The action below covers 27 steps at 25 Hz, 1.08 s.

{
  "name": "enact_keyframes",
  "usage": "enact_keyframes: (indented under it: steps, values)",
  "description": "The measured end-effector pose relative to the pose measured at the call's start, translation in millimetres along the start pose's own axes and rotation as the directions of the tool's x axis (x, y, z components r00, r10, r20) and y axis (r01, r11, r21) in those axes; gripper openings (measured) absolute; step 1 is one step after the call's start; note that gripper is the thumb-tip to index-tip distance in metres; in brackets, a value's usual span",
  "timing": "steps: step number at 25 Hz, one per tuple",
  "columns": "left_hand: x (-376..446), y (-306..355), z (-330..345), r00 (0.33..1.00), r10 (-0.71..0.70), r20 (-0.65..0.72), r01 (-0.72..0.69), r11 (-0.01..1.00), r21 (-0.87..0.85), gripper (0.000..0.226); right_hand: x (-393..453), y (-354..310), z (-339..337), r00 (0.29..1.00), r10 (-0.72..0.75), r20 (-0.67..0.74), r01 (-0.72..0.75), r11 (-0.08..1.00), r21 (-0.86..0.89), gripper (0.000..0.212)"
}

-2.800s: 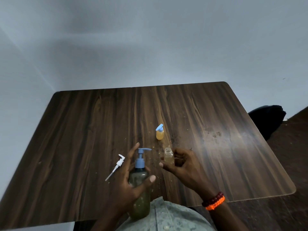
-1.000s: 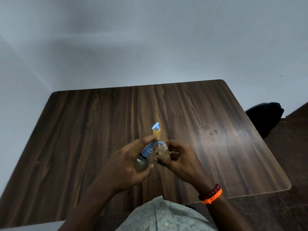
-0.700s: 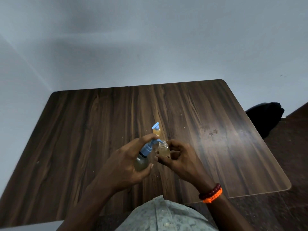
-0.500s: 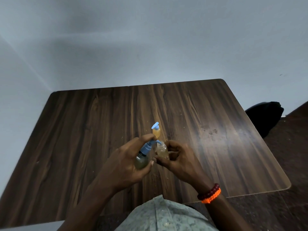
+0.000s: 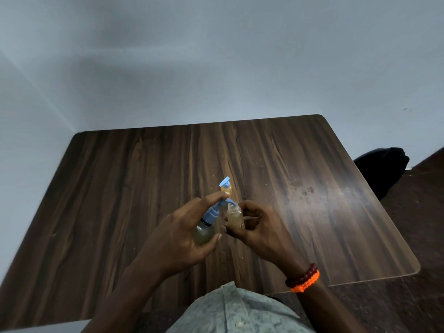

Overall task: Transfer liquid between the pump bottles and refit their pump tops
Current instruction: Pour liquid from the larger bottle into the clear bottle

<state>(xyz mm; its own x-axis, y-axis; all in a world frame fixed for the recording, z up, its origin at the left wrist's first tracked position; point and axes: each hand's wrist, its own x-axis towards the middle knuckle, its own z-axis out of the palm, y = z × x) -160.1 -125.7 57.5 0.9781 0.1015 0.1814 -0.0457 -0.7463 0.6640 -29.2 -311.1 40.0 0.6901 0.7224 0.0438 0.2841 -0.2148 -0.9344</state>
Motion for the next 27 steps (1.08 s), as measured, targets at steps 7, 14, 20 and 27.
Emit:
enact_keyframes:
  steps: [7,14,20,27]
  values:
    - [1.0,-2.4,-0.7,1.000,-0.014,-0.001,0.014,1.000,0.020,0.074,1.9,-0.2,2.9,1.000,-0.001,0.014,0.001,1.000,0.014,0.029]
    - [-0.8,-1.3,-2.2,1.000,-0.017,-0.005,0.017,0.999,0.039,0.069,2.4,-0.1,5.3,1.000,-0.001,0.012,0.002,1.000,-0.017,0.031]
    - [-2.7,-0.3,-5.0,1.000,-0.027,0.000,0.027,0.997,0.070,0.073,2.5,0.9,3.9,1.000,0.000,-0.014,-0.001,0.999,-0.044,0.029]
    - [-3.6,1.7,-4.7,0.999,-0.014,-0.031,0.017,0.995,0.097,0.079,1.7,-2.3,6.0,0.999,-0.001,-0.037,0.001,1.000,-0.007,0.043]
